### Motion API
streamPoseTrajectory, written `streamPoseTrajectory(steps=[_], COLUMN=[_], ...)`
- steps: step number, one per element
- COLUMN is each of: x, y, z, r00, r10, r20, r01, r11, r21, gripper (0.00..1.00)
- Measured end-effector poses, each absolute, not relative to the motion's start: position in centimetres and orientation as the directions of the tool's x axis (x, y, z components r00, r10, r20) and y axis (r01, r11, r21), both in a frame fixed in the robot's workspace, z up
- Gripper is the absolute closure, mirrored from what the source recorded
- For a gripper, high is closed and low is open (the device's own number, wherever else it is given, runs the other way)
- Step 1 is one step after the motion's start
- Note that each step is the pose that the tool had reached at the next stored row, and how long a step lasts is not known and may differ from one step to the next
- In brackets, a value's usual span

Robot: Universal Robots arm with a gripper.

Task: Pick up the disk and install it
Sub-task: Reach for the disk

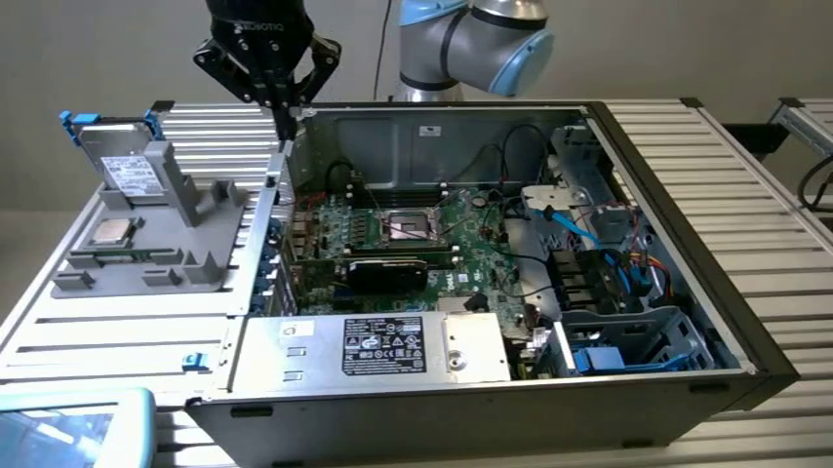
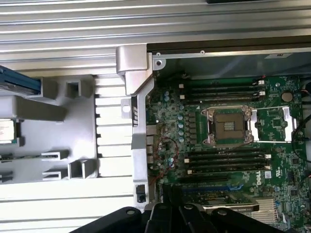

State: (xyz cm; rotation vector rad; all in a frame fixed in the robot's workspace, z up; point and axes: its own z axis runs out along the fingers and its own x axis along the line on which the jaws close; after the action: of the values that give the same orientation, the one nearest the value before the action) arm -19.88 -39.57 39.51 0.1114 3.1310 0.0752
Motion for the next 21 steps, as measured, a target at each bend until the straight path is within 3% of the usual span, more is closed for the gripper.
streamPoseTrajectory(steps=[21], x=[-29.2], y=[-39.0], z=[39.5], r00=[-0.997], r10=[0.071], r20=[0.0], r01=[0.071], r11=[0.995], r21=[0.064], gripper=[0.89])
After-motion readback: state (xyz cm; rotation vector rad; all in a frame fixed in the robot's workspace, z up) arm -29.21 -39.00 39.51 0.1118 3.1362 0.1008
